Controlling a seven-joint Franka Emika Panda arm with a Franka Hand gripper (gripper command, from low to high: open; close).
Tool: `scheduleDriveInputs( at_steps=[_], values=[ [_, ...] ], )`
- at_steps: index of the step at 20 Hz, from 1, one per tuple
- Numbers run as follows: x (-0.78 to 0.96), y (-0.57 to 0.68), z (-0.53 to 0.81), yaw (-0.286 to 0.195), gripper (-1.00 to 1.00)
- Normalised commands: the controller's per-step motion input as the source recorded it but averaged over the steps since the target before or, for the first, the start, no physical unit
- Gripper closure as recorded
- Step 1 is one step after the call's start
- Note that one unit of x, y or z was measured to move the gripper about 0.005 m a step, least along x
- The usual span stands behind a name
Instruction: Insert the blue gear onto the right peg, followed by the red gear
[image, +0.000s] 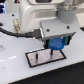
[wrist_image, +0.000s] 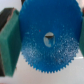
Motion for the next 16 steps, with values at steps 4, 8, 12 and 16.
scheduleDriveInputs(
  at_steps=[4,8,12,16],
  values=[
    [0.20,-0.07,-0.18,0.000,1.00],
    [0.05,0.00,-0.16,0.000,1.00],
    [-0.06,0.00,0.06,0.000,1.00],
    [-0.06,-0.10,0.34,0.000,1.00]
  ],
)
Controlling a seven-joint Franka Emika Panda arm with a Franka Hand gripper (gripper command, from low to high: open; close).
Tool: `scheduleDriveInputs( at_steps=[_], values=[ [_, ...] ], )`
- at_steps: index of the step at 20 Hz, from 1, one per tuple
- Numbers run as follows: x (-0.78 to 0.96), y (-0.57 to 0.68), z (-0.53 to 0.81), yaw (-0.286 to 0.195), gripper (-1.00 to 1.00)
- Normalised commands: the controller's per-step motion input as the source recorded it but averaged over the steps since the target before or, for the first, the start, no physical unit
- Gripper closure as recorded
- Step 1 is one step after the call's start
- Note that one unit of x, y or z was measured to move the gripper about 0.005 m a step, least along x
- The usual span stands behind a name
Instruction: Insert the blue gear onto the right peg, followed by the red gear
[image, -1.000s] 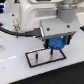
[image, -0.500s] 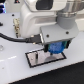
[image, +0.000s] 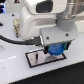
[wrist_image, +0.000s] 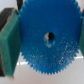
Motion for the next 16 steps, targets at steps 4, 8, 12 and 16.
scheduleDriveInputs(
  at_steps=[4,8,12,16],
  values=[
    [0.00,-0.12,0.11,0.000,1.00],
    [0.00,-0.16,-0.06,0.000,1.00],
    [0.00,-0.16,-0.16,0.000,1.00],
    [-0.02,-0.02,-0.14,0.000,1.00]
  ],
)
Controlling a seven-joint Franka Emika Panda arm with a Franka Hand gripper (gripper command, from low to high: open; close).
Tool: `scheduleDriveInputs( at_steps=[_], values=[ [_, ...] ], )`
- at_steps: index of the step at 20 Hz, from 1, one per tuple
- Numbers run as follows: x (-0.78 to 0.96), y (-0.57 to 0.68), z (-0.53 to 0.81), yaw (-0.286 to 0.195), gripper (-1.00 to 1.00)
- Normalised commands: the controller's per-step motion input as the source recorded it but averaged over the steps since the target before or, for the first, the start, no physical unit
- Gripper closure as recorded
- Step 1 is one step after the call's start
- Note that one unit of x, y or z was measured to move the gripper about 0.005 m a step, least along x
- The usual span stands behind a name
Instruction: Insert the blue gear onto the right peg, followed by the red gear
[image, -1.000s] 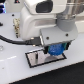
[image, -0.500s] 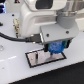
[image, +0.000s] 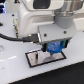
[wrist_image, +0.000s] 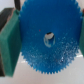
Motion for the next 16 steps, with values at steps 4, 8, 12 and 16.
scheduleDriveInputs(
  at_steps=[4,8,12,16],
  values=[
    [0.00,0.00,-0.17,0.000,1.00],
    [0.00,0.05,-0.17,0.000,1.00],
    [0.00,0.02,0.28,0.000,1.00],
    [0.00,0.00,0.24,0.000,1.00]
  ],
)
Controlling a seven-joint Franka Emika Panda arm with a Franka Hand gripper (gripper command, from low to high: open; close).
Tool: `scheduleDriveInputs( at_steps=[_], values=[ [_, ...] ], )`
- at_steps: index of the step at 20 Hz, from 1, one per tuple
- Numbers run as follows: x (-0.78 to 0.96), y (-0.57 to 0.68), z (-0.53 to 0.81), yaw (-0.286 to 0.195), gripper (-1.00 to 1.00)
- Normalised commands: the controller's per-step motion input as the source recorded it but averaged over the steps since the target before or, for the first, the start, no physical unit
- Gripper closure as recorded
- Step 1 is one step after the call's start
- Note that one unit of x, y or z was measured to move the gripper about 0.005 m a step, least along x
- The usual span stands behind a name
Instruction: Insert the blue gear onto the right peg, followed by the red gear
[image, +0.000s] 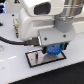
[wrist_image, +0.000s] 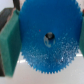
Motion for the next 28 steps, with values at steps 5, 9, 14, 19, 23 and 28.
scheduleDriveInputs(
  at_steps=[5,9,14,19,23,28],
  values=[
    [0.01,-0.01,-0.14,0.000,1.00],
    [0.07,-0.01,-0.23,0.000,1.00],
    [0.13,0.00,-0.29,0.000,1.00],
    [0.13,0.00,-0.36,0.000,1.00],
    [0.16,-0.02,-0.33,0.000,1.00],
    [0.03,0.00,-0.23,0.000,1.00]
  ],
)
